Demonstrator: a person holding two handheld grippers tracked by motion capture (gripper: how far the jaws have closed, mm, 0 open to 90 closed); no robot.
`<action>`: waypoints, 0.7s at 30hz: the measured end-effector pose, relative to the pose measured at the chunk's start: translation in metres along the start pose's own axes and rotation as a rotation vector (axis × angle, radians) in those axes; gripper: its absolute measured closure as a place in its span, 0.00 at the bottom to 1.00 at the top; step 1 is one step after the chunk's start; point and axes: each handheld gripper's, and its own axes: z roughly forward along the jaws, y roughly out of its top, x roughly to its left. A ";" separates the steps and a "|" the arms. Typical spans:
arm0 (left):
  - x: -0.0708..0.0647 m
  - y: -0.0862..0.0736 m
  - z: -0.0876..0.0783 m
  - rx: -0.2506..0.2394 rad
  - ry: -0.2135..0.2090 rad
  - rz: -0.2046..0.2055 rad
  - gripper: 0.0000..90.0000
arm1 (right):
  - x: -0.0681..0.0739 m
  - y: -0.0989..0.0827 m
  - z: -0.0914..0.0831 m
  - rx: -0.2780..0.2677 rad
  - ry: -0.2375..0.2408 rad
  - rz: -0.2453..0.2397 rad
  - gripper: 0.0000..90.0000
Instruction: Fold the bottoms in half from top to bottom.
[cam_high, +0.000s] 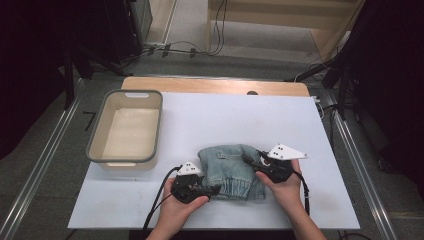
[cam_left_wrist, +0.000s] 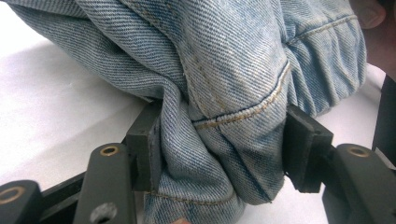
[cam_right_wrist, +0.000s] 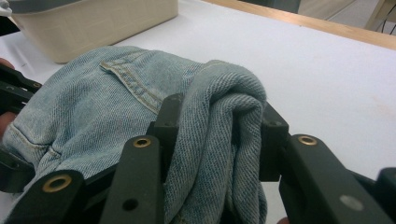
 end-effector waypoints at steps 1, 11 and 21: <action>0.000 0.000 0.000 0.001 -0.001 0.003 0.45 | 0.000 0.000 0.000 0.001 -0.002 0.002 0.67; -0.003 -0.001 -0.002 -0.020 0.004 0.037 0.52 | 0.001 0.001 -0.001 -0.002 0.000 -0.001 0.67; -0.005 -0.001 -0.003 -0.036 0.002 0.065 0.58 | 0.001 0.002 -0.002 -0.011 0.002 -0.006 0.67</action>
